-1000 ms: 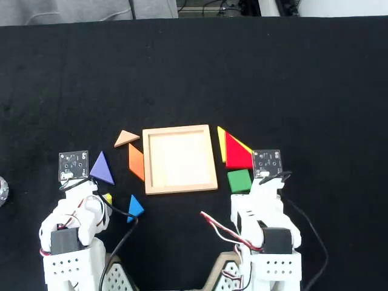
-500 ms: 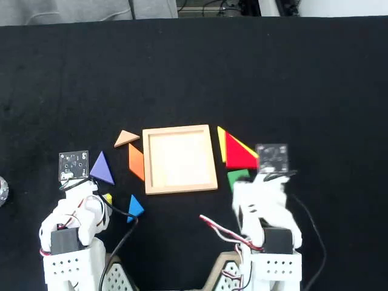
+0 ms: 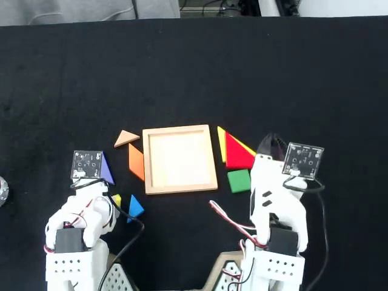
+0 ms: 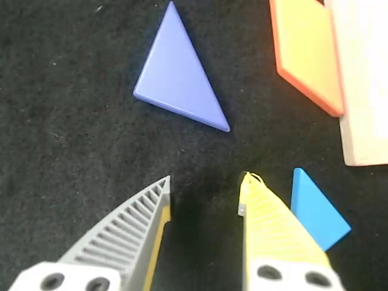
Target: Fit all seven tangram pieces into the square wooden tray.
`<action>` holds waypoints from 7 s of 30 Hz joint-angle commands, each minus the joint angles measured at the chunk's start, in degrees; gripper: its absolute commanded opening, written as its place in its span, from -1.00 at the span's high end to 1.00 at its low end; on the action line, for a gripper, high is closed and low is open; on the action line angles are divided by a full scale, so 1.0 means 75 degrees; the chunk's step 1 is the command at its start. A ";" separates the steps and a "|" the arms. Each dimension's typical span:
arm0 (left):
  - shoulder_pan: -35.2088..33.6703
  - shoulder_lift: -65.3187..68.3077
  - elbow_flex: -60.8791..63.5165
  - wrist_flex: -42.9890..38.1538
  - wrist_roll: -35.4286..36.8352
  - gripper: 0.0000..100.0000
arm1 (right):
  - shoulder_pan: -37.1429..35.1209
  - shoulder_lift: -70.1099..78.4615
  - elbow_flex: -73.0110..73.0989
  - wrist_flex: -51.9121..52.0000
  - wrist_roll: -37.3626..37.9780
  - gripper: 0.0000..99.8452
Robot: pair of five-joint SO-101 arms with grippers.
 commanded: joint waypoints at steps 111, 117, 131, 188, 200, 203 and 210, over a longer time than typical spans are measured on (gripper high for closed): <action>0.0510 0.7584 -0.3300 -0.6248 0.1149 0.62 | -0.2462 1.2442 -0.8668 0.5158 0.5720 0.36; 0.0510 0.7584 -0.3300 -0.6259 0.1149 0.62 | -0.2731 1.2442 -0.8445 0.5380 0.6365 0.37; 0.0510 0.7584 -0.3300 -0.6248 0.1137 0.62 | -0.2673 1.2442 -0.8340 0.5228 0.6201 0.14; 0.0510 0.7584 -0.3288 -0.6248 0.1137 0.62 | -0.2251 1.4318 -0.8832 0.3962 0.6353 0.34; 0.0510 0.7584 -0.3288 -0.6248 0.1149 0.62 | -0.2403 1.4318 -0.9020 0.3962 0.5779 0.33; 0.0510 0.7584 -0.3288 -0.6248 0.1149 0.62 | -0.2602 1.4318 -0.9008 0.3974 0.5779 0.33; 0.0510 0.7584 -0.3288 -0.6248 0.1149 0.62 | -0.2731 1.4318 -0.9055 0.3962 0.5345 0.33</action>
